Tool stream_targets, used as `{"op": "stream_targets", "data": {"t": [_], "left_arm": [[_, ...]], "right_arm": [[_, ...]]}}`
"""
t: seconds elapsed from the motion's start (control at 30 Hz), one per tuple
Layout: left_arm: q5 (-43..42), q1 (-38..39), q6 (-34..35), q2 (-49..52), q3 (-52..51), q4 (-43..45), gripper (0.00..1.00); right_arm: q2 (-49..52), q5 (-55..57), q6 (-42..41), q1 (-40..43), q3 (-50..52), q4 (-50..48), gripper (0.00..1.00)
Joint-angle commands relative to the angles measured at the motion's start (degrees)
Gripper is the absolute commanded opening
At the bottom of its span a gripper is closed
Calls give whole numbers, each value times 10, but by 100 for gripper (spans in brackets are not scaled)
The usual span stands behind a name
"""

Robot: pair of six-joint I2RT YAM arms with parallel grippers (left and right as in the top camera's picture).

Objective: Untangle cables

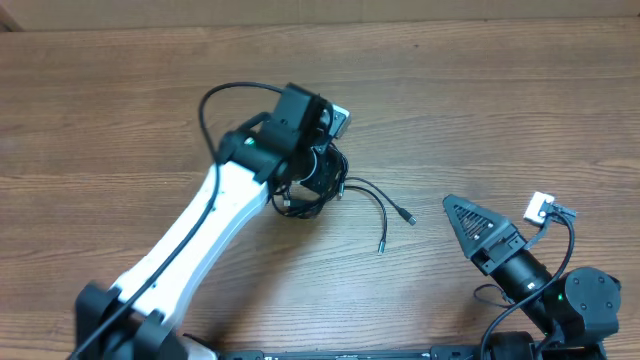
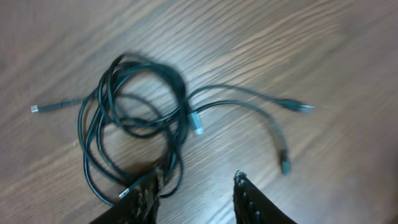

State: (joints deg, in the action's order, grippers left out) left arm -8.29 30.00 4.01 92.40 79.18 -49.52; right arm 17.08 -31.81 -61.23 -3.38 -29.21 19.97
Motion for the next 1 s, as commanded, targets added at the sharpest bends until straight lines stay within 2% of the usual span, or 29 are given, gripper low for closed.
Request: {"op": "stream_targets", "data": {"t": [0.0, 0.07, 0.1, 0.13, 0.3, 0.5, 0.7, 0.87, 0.97], "left_arm": [[44, 1, 56, 51, 8, 3, 45], [44, 0, 75, 78, 8, 14, 61], [44, 0, 82, 91, 8, 20, 78], [44, 0, 88, 102, 8, 28, 84], [56, -2, 110, 139, 8, 61, 89], [122, -8, 147, 150, 8, 58, 95], [140, -16, 199, 172, 7, 66, 95], [116, -16, 200, 208, 7, 82, 92], [110, -16, 200, 223, 7, 94, 86]], "right_arm": [[-3, 29, 10, 1, -9, 8, 100], [-3, 30, 29, 1, -9, 8, 100], [-3, 33, 32, 1, -9, 9, 100], [-3, 36, 32, 1, -9, 11, 100], [-3, 53, 33, 1, -9, 24, 100], [-3, 67, 61, 1, -9, 34, 100], [-3, 70, 61, 1, -9, 34, 100], [-3, 70, 61, 1, -9, 34, 100], [-3, 70, 61, 1, -9, 34, 100]]}}
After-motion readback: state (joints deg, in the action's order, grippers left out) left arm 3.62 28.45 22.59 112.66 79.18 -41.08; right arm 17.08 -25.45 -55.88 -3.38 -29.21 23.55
